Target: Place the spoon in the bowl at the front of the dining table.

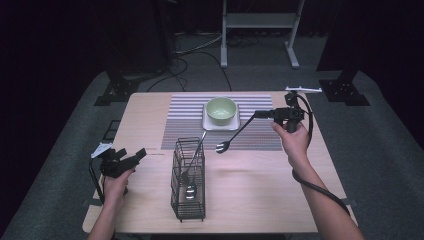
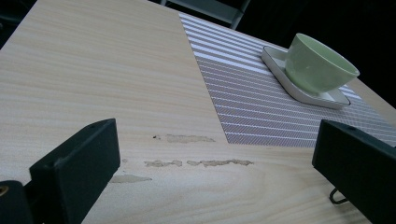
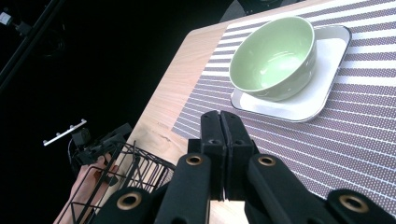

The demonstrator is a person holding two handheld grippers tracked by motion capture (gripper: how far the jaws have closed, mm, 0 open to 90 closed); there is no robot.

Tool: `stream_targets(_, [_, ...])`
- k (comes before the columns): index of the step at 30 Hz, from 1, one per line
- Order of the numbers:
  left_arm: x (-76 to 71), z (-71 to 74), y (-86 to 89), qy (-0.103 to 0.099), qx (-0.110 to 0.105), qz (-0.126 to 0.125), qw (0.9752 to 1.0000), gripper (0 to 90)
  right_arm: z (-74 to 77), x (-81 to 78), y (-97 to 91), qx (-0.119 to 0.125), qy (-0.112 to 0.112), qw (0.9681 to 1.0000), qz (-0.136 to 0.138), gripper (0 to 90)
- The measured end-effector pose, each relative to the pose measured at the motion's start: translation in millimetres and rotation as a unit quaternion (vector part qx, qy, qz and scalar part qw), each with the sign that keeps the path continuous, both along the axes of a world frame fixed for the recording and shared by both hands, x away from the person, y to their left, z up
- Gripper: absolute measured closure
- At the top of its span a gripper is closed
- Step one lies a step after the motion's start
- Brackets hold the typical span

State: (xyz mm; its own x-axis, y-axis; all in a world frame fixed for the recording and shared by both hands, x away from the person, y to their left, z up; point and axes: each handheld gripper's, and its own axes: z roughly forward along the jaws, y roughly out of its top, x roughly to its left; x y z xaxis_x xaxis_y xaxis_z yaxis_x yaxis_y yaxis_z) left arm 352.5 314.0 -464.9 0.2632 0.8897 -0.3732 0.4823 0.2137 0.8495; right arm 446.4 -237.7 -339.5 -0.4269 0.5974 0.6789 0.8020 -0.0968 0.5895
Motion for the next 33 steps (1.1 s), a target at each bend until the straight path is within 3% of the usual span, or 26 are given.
stream_targets(33, [-0.3,0.2,0.0,0.001,-0.002,-0.002,1.0,0.0,-1.9,18.8,1.5,0.0,0.002,0.9996,-0.028,88.8])
